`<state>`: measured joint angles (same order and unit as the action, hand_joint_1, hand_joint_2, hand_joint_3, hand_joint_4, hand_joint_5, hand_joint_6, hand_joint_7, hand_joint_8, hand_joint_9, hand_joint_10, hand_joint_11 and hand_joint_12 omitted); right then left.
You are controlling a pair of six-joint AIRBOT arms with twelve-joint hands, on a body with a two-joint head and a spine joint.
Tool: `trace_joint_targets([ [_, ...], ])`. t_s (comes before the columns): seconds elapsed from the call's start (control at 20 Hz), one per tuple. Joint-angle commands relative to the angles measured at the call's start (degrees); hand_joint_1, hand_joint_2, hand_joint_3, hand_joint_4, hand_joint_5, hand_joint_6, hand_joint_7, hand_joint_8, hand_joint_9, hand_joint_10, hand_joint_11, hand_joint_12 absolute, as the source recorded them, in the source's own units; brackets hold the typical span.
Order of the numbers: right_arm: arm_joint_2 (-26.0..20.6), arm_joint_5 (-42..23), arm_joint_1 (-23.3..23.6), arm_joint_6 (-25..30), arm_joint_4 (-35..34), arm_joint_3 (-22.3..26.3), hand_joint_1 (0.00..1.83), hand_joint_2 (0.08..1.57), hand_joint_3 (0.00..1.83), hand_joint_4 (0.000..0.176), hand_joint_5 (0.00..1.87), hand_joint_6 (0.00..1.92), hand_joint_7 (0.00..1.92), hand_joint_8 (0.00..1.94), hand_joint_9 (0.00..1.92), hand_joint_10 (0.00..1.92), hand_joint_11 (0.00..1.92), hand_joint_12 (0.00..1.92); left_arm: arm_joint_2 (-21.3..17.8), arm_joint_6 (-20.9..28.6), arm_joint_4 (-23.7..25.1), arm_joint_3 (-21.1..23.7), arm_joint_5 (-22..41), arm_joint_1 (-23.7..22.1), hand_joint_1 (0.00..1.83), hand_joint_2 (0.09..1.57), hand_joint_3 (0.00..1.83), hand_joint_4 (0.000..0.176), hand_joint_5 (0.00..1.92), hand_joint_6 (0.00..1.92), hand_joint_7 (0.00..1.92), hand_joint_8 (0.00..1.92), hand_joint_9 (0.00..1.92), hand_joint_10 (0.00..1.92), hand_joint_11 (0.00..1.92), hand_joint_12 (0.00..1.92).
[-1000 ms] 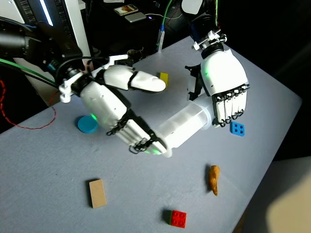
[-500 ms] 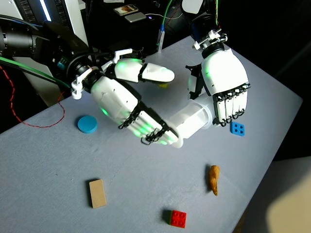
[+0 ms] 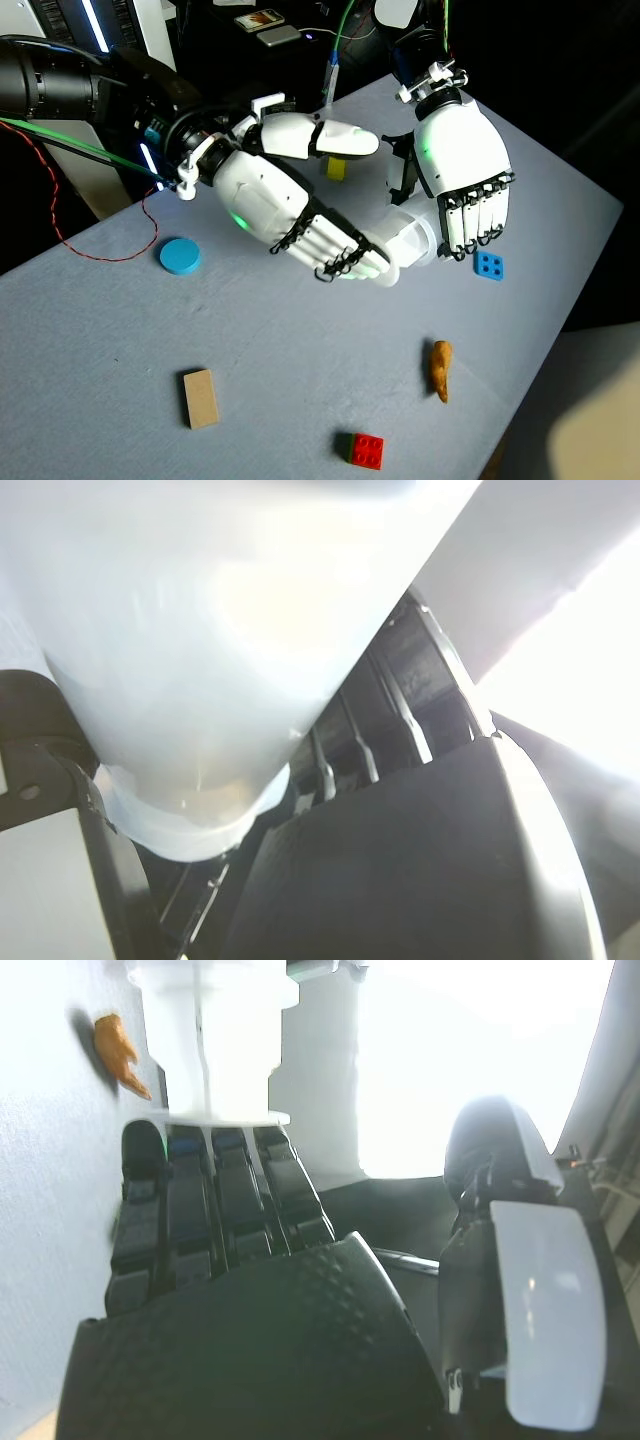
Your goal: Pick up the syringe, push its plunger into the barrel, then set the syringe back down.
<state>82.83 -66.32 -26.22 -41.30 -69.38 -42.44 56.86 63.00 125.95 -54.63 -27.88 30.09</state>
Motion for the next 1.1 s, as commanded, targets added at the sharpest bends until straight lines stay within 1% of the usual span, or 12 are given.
trace_joint_targets([
  [0.0,1.43,5.90,1.53,0.42,9.95,0.40,0.00,1.06,0.00,0.000,0.11,0.00,0.11,0.00,0.10,0.00,0.00,0.44,0.72,0.85,3.80,0.52,-2.56,-1.50,1.38,1.12,0.00,0.000,0.93,0.96,0.93,1.05,0.91,1.26,0.80,1.27],
  [0.1,2.28,6.40,1.69,0.43,9.95,-0.77,0.00,1.06,0.00,0.000,0.10,0.00,0.11,0.00,0.10,0.00,0.00,0.45,0.72,0.83,3.80,0.52,-2.53,-1.50,1.38,1.12,0.00,0.000,0.92,0.99,0.93,1.05,0.91,1.28,0.78,1.28],
  [0.2,2.85,6.51,1.76,0.49,9.95,-1.46,0.00,1.05,0.00,0.000,0.06,0.00,0.07,0.00,0.07,0.00,0.00,0.34,0.72,0.83,3.80,0.58,-2.53,-1.52,1.38,1.12,0.00,0.000,0.91,1.01,0.95,1.04,0.91,1.27,0.79,1.29],
  [0.25,3.03,6.51,1.81,0.60,9.94,-1.63,0.00,1.06,0.00,0.000,0.09,0.01,0.10,0.01,0.09,0.01,0.00,0.40,0.72,0.83,3.80,0.64,-2.53,-1.52,1.38,1.12,0.00,0.000,0.92,1.00,0.93,1.05,0.91,1.27,0.79,1.29],
  [0.35,3.19,6.77,1.83,0.88,9.94,-1.69,0.00,1.06,0.00,0.000,0.10,0.00,0.10,0.00,0.10,0.01,0.00,0.43,0.72,0.80,3.81,0.73,-2.44,-1.51,1.38,1.12,0.00,0.000,0.95,0.95,0.94,1.03,0.92,1.26,0.78,1.28],
  [0.4,3.31,6.89,1.82,0.92,9.94,-1.71,0.00,1.06,0.00,0.000,0.10,0.00,0.11,0.00,0.10,0.01,0.00,0.45,0.72,0.74,3.81,0.74,-2.36,-1.51,1.37,1.12,0.00,0.000,0.94,0.97,0.93,1.04,0.90,1.28,0.77,1.30],
  [0.5,3.40,7.00,1.83,0.94,9.94,-1.73,0.00,1.07,0.00,0.000,0.10,0.00,0.10,0.00,0.09,0.00,0.00,0.38,0.72,0.71,3.81,0.73,-2.26,-1.51,1.38,1.12,0.00,0.000,0.95,0.96,0.93,1.05,0.90,1.28,0.79,1.29],
  [0.65,3.45,6.78,1.83,0.96,9.95,-1.71,0.00,1.06,0.00,0.000,0.10,0.00,0.10,0.00,0.10,0.00,0.00,0.43,0.73,0.67,3.81,0.80,-2.13,-1.51,1.37,1.12,0.00,0.000,0.97,0.93,0.93,1.05,0.90,1.27,0.78,1.27],
  [0.75,3.09,5.39,1.54,0.84,10.18,-1.54,0.00,1.06,0.00,0.000,0.08,0.00,0.09,0.00,0.09,0.00,0.00,0.38,0.83,0.65,3.81,0.86,-2.13,-1.42,1.38,1.12,0.00,0.000,0.96,0.94,0.94,1.04,0.89,1.28,0.77,1.30],
  [0.9,0.60,3.01,0.63,0.97,12.73,-0.35,0.00,1.06,0.00,0.000,0.10,0.00,0.11,0.00,0.10,0.00,0.00,0.44,1.22,0.65,3.81,0.81,-2.20,-1.23,1.37,1.12,0.00,0.000,0.95,0.95,0.92,1.06,0.90,1.29,0.76,1.31],
  [1.0,-3.60,2.93,0.08,1.06,12.76,1.88,0.00,1.06,0.00,0.000,0.10,0.00,0.11,0.00,0.10,0.00,0.00,0.44,1.33,0.65,3.81,1.02,-2.25,-1.05,1.37,1.12,0.00,0.000,0.95,0.94,0.93,1.06,0.90,1.29,0.76,1.31],
  [1.05,-5.74,3.29,-0.22,1.03,12.77,2.90,0.00,1.06,0.00,0.000,0.10,0.00,0.10,0.00,0.10,0.00,0.00,0.42,1.48,0.65,3.81,1.12,-2.48,-0.92,1.38,1.12,0.00,0.000,0.94,0.95,0.94,1.05,0.91,1.27,0.78,1.27],
])
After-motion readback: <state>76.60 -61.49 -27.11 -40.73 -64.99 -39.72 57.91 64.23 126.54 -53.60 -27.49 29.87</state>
